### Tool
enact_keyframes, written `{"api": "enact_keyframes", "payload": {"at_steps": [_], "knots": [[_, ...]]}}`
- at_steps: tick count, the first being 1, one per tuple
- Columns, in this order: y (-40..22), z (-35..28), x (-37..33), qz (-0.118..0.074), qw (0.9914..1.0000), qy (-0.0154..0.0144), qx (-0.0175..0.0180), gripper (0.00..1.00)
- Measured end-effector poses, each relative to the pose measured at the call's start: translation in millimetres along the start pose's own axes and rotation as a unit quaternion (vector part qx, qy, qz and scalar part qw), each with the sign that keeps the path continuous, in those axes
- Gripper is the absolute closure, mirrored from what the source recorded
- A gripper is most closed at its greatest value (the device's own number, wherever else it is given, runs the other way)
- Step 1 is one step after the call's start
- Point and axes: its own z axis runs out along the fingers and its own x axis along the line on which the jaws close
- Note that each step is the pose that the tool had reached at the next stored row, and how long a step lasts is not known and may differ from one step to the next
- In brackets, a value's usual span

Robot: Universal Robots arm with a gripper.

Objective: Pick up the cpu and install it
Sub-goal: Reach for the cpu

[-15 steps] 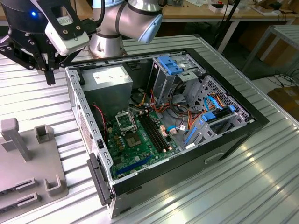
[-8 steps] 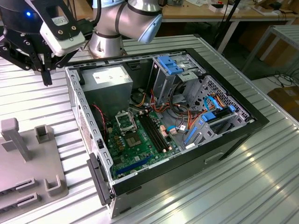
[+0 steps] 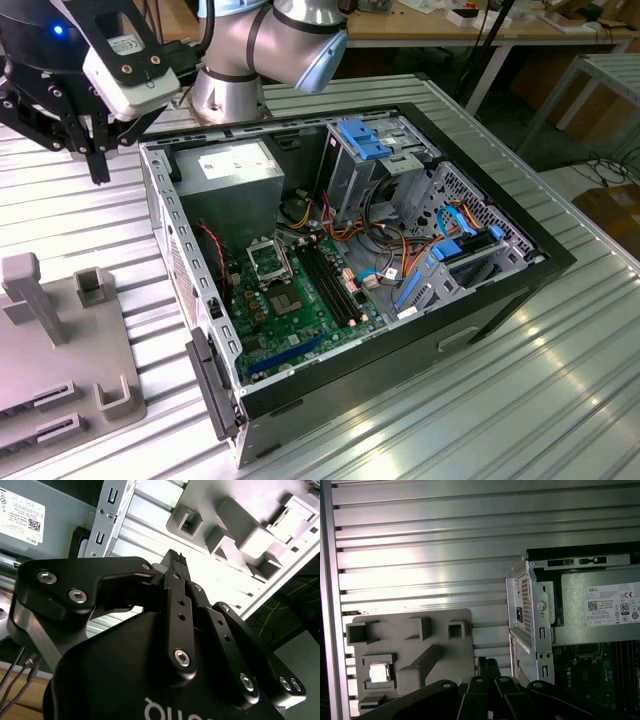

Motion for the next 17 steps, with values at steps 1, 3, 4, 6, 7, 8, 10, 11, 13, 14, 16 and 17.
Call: {"api": "enact_keyframes", "payload": {"at_steps": [1,3,4,6,7,8,10,11,13,14,16,17], "knots": [[0.0,0.0,0.4,0.000,1.00000,0.0001,0.0000,0.89],[-0.1,0.0,1.3,0.000,1.00000,0.0000,0.0000,0.89],[-0.1,0.0,1.8,0.000,1.00000,0.0000,0.0000,0.89],[-0.2,0.0,2.7,0.000,1.00000,0.0000,0.0000,0.89],[-0.2,0.0,3.1,0.000,1.00000,0.0000,0.0000,0.89],[-0.2,0.0,3.4,0.000,1.00000,0.0000,0.0000,0.89],[-0.3,0.1,4.1,0.000,1.00000,0.0000,0.0000,0.89],[-0.3,0.1,4.8,0.000,1.00000,0.0000,0.0000,0.89],[-0.4,0.1,5.4,0.000,1.00000,0.0000,0.0000,0.89],[-0.4,0.1,5.8,0.000,1.00000,0.0000,0.0000,0.89],[-0.5,0.1,6.4,0.000,1.00000,0.0000,0.0000,0.89],[-0.5,0.1,6.7,0.000,1.00000,0.0000,0.0000,0.89]]}}
